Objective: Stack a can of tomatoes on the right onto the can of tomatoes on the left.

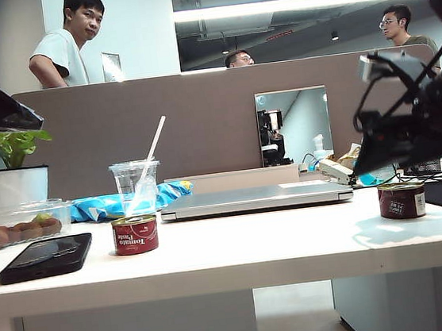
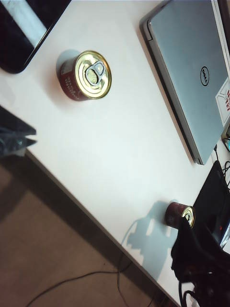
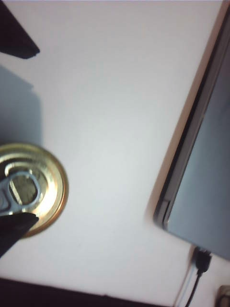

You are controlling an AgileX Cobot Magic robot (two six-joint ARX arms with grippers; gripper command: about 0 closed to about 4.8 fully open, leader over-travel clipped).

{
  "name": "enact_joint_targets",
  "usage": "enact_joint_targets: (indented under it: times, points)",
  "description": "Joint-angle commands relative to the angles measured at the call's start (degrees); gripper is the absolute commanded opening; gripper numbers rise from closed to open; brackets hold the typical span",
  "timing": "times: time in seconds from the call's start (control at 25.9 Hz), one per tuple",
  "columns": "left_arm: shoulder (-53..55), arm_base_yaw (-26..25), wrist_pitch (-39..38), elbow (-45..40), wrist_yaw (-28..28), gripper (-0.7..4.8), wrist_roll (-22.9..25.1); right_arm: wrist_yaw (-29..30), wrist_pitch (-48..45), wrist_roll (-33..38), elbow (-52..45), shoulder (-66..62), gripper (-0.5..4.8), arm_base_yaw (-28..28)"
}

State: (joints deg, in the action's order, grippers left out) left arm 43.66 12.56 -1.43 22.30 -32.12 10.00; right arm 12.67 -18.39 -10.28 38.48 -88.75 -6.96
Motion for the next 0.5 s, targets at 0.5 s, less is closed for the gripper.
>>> enact_joint_targets:
  times: [0.5]
  points:
    - [-0.2,0.0,-0.1,0.3,-0.2,-0.05,-2.1,-4.5,-8.9,-1.9,0.3,-8.6,4.74,0.9]
